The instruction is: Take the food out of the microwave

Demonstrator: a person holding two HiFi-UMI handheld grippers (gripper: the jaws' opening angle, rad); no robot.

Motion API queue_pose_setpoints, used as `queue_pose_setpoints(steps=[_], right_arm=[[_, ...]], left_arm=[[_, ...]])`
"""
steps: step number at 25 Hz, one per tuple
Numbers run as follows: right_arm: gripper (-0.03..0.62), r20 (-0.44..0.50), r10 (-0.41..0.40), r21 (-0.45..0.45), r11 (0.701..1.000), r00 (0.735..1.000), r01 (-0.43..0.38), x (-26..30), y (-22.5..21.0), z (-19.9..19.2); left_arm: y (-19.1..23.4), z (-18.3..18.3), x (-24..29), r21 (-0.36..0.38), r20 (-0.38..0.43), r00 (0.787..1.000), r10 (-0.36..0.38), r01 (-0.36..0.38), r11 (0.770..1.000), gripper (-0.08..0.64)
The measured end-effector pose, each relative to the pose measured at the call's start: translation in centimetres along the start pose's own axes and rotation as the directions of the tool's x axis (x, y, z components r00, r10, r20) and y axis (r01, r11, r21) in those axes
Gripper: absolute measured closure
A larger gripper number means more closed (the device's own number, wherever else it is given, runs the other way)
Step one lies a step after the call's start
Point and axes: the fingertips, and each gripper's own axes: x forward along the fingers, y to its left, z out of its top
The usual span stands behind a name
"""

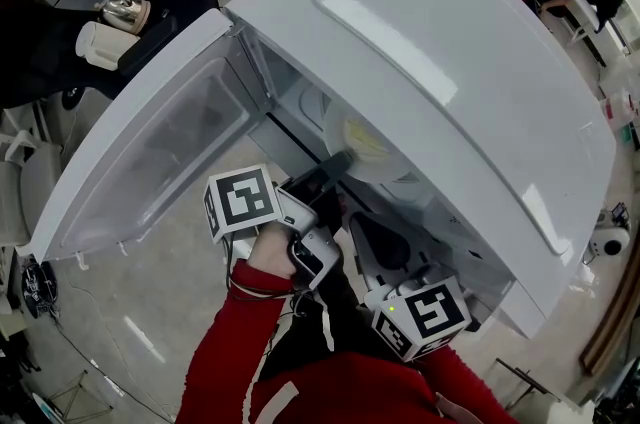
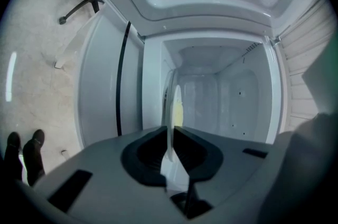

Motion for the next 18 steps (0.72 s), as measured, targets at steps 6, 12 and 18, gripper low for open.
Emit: queue_pose_setpoints(steps=[6,12,18], right_arm=[[0.581,0.005,0.006,-0.001,1.000,1.000,-0.006,0.1,0.3,0.2],[0.581,0.007,0.016,-0.006,1.000,1.000,-0.016,-0.3,0.7,0.2],[0.581,0.015,0.027,-0.009,1.000,1.000,-0.027,-1.2,0.8,-0.2]], left_arm=[[0.0,-0.4,-0.1,-0.030,-0.005,1.000,0.004,-0.004,1.000,0.524],[-0.4,-0.8,-0.4,-0.039,0.009,1.000,-0.012,0.012,0.999,0.541],[-0.7,-1.5,-1.3,-0.031,0.041,0.998,-0.053,0.054,0.998,0.543]])
